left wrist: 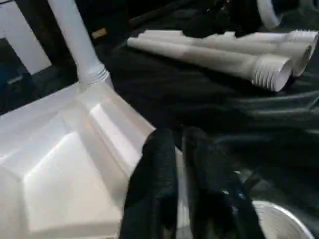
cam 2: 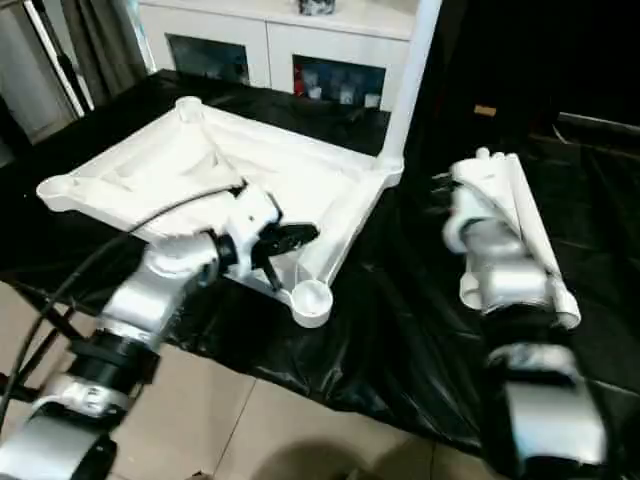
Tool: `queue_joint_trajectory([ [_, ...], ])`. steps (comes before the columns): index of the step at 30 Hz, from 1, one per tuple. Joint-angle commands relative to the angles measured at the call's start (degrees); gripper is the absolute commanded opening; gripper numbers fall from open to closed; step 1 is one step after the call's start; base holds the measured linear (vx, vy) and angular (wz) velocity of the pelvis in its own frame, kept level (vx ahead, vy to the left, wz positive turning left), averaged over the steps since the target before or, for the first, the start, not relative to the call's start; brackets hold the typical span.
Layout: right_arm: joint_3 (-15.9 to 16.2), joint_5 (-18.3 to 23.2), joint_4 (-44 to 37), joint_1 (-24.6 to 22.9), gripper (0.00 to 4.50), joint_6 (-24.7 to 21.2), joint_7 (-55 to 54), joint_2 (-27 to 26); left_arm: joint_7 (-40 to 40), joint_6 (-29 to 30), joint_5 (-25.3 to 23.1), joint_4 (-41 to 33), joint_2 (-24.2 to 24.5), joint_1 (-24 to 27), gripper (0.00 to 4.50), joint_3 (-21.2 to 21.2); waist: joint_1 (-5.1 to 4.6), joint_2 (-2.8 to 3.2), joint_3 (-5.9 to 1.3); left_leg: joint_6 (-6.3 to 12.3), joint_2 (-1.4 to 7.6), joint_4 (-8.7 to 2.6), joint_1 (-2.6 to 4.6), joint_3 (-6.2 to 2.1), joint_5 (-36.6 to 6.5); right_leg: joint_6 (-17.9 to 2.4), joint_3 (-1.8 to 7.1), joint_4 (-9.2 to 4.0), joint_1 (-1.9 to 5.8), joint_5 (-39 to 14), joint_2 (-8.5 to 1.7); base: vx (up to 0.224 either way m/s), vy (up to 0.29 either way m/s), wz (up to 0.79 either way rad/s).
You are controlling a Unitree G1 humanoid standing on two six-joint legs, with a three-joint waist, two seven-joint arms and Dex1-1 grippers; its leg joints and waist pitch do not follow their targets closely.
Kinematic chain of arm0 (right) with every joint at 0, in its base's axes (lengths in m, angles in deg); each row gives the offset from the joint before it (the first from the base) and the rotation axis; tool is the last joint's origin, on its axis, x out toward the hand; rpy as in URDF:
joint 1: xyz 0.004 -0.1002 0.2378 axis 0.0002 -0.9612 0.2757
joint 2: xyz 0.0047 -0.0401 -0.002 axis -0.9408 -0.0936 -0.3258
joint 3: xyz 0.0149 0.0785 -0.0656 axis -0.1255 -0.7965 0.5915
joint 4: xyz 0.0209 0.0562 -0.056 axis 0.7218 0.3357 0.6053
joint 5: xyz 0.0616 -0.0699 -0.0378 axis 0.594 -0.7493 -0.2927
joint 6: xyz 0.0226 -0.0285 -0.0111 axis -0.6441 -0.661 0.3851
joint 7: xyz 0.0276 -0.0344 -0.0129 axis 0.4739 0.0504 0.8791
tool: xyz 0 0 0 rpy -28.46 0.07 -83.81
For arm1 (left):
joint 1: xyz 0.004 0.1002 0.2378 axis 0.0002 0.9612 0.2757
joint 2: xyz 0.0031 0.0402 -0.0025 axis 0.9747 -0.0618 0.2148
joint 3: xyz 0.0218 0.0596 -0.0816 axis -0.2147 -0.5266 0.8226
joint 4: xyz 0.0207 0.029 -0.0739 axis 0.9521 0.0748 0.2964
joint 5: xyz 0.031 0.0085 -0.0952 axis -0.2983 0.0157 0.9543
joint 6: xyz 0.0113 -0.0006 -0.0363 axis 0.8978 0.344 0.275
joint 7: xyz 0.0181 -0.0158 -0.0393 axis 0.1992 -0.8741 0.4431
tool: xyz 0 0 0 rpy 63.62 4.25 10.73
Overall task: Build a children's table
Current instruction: Pick table leg
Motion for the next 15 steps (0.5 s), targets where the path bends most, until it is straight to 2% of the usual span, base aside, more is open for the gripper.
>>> queue_joint_trajectory([
  [1,-1.2,0.8,3.2,1.7,1.08,-1.3,-1.6,0.0,-1.9,1.1,1.0,-2.2,0.6,-0.1,0.72,0.5,0.09,-1.23,-4.04,3.34,0.47,-3.08,-0.24,0.12,-6.5,-11.4,2.37,-4.07,3.68,-10.7,-3.04,0.000,0.000,0.00],
  [3,-1.7,1.0,4.7,2.7,1.30,-2.3,-2.4,0.3,-2.8,1.6,1.4,-3.3,1.2,-0.1,0.88,0.5,0.05,-1.26,-4.09,3.63,0.47,-3.02,-0.28,0.14,-5.8,-11.8,2.37,-3.90,3.68,-9.4,-2.98,0.000,0.000,0.00],
  [4,-2.1,0.9,5.8,3.4,1.36,-3.1,-3.0,0.5,-3.4,2.0,1.8,-4.3,1.7,0.1,0.94,0.4,0.07,-1.16,-4.35,3.84,0.54,-2.96,-0.27,0.06,-4.6,-12.4,2.41,-3.42,3.81,-7.3,-3.02,0.000,0.000,0.00],
  [5,-2.5,0.8,7.2,4.3,1.36,-4.0,-3.7,0.7,-4.3,2.6,2.2,-5.4,2.4,0.3,0.94,0.3,0.01,-1.30,-4.49,3.98,0.54,-2.88,-0.38,0.04,-3.8,-12.9,2.42,-3.08,3.84,-5.8,-2.99,0.000,0.000,0.00],
  [8,-2.8,0.7,10.7,6.4,1.62,-5.3,-5.1,1.5,-6.0,5.0,3.4,-8.5,4.2,1.0,1.23,-0.1,0.14,-1.02,-4.48,5.10,0.51,-2.57,-0.40,0.32,-2.4,-14.2,2.46,-2.68,3.42,-1.9,-2.79,0.000,0.000,0.00],
  [11,-3.3,0.7,13.5,7.8,1.90,-5.0,-6.2,1.9,-7.0,6.9,4.1,-10.5,5.3,1.5,1.47,-0.2,0.27,-0.90,-4.37,5.23,0.56,-2.60,-0.37,0.43,-3.0,-14.5,2.42,-2.72,3.40,-1.9,-2.79,0.000,0.000,0.00],
  [15,-3.8,0.7,15.9,9.0,2.23,-3.6,-6.8,2.3,-7.7,8.1,4.5,-11.6,5.9,1.9,1.79,-0.1,0.48,-0.69,-4.24,4.22,0.64,-2.66,-0.20,0.53,-5.1,-14.5,2.41,-2.90,3.31,-3.7,-2.83,0.000,0.000,0.00],
])
